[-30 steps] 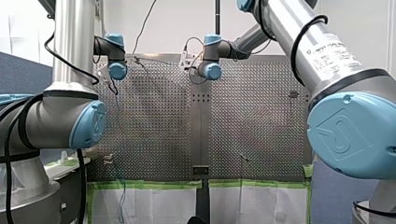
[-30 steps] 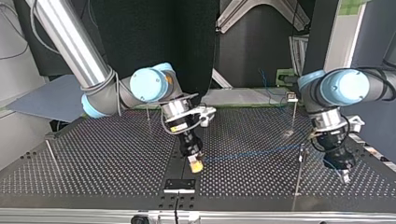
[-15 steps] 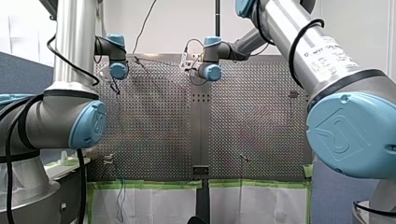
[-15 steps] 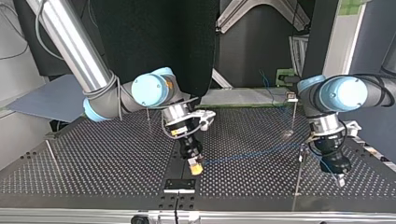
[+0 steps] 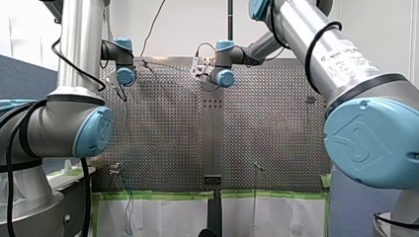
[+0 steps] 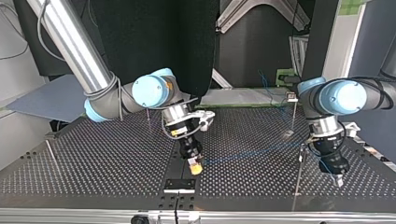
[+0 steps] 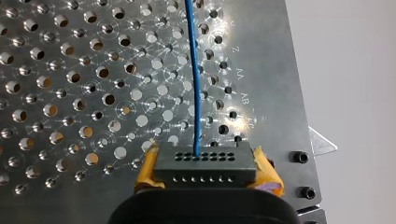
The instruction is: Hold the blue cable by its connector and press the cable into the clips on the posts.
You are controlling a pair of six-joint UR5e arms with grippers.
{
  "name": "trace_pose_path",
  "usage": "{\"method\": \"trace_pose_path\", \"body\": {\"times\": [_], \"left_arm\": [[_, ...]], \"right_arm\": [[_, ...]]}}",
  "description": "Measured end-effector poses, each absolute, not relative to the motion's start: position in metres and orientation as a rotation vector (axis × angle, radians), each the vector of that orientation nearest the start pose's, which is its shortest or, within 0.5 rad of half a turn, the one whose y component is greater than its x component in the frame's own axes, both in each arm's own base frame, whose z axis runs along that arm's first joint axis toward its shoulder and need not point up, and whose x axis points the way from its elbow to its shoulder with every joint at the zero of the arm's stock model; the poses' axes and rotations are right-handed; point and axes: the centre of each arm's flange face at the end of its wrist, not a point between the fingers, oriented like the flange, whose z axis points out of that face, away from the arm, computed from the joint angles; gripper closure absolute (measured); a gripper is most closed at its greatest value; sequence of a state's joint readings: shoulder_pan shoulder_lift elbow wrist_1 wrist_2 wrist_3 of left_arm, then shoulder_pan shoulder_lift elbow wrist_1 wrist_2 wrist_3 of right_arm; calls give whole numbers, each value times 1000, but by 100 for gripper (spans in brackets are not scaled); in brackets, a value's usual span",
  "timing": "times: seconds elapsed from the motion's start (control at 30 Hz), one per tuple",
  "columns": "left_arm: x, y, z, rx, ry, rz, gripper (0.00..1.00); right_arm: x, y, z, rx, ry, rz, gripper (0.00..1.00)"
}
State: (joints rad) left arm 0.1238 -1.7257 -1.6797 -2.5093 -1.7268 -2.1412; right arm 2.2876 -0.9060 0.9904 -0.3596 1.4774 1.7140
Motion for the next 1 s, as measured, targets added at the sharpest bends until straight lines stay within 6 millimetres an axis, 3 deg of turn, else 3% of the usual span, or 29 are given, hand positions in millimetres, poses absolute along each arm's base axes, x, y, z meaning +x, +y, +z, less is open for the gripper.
{"method": "trace_pose_path", "body": {"times": [0.27,0.3,0.33,0.37,0.4,0.43,0.47,0.5,0.77,1.0], "left_arm": [[580,-47,419,-545,1115,-296,62],[580,-48,418,-546,1122,-296,56],[579,-49,417,-546,1128,-295,43],[579,-49,417,-547,1135,-294,43],[578,-49,415,-549,1144,-291,31],[578,-49,414,-551,1152,-290,12],[577,-49,414,-551,1160,-289,12],[577,-49,413,-551,1170,-289,1],[565,-47,419,-583,1199,-261,1],[540,-50,427,-569,1246,-224,1]], "right_arm": [[618,-490,395,1491,-695,2061,100],[618,-490,395,1491,-695,2061,100],[618,-489,395,1492,-696,2061,100],[618,-489,395,1493,-696,2061,100],[618,-489,395,1494,-697,2060,100],[618,-489,394,1495,-697,2059,100],[618,-489,394,1497,-698,2059,100],[618,-489,394,1498,-699,2058,100],[619,-487,393,1505,-701,2055,100],[620,-485,393,1515,-702,2051,100]]}}
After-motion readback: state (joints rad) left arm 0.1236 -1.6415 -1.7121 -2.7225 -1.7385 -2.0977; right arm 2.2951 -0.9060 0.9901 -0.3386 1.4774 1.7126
